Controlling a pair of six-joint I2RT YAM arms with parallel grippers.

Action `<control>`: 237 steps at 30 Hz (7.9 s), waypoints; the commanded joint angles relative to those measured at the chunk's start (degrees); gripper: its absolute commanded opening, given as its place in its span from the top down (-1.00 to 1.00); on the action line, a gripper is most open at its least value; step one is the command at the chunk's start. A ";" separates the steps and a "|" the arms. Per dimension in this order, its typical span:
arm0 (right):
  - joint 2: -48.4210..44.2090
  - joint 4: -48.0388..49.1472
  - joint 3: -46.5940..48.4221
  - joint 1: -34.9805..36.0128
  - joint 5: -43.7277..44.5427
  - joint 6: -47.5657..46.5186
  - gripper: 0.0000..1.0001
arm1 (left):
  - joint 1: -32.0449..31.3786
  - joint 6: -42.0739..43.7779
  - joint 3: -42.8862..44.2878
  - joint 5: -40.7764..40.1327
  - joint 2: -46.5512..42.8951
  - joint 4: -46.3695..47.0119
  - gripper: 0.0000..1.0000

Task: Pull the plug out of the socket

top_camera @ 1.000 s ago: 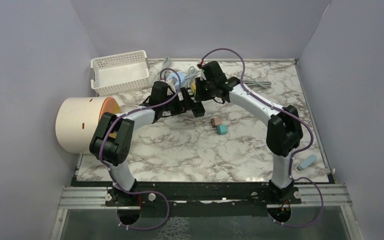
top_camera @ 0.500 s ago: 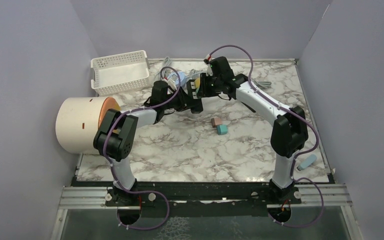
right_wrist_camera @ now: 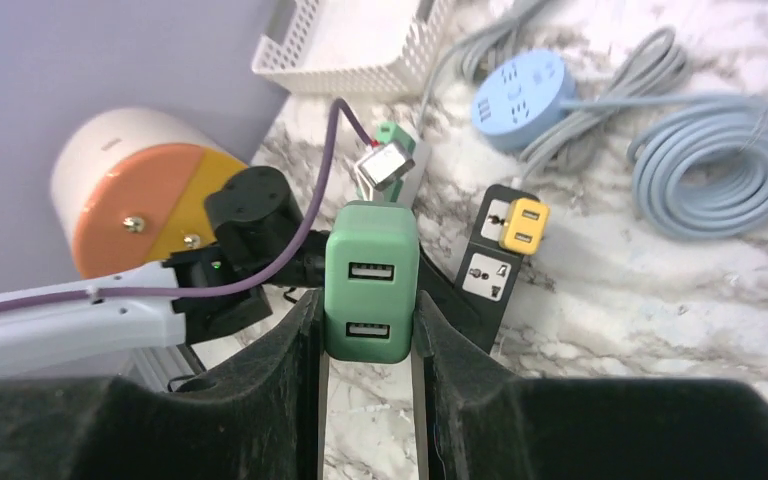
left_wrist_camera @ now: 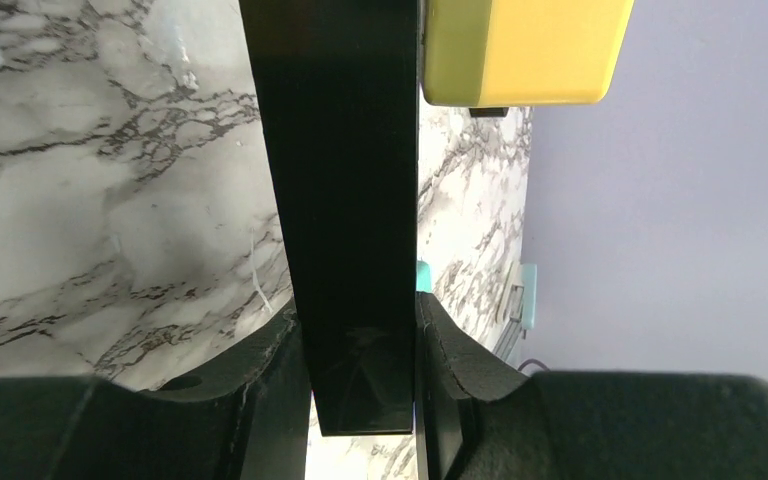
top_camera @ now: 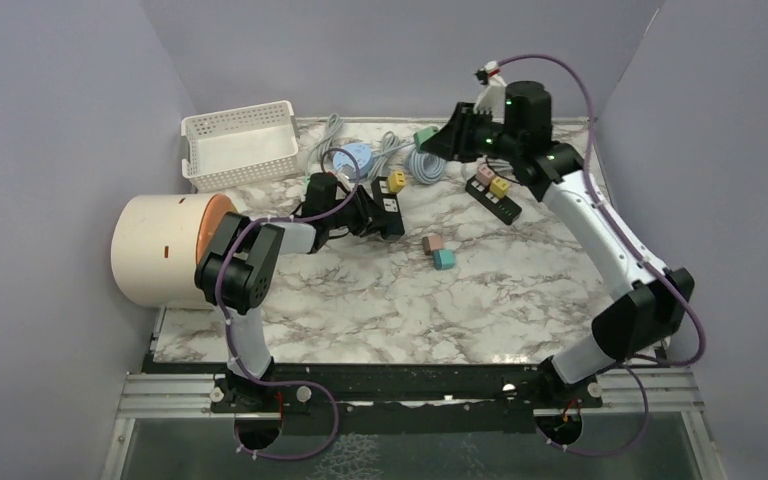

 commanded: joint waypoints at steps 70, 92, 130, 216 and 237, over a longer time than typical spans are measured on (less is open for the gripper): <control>4.72 21.40 -46.37 -15.13 -17.58 10.17 -0.29 | 5.42 17.30 11.21 -2.92 -5.73 -18.01 1.00; -4.12 15.58 -25.57 -12.16 -4.99 3.93 -0.65 | -3.66 22.12 12.55 -14.89 -11.62 -22.01 1.00; 16.32 11.65 3.69 -5.86 -13.72 5.57 0.99 | -4.21 21.34 12.47 -19.99 -9.35 -25.16 1.00; 21.00 5.19 -0.88 5.55 -4.92 -12.71 -0.56 | 21.13 30.74 15.67 -17.10 -22.44 -38.10 -0.98; 54.27 -2.94 49.22 23.18 25.46 -5.95 -0.39 | 28.03 19.32 3.24 -16.54 -29.23 -34.73 -0.97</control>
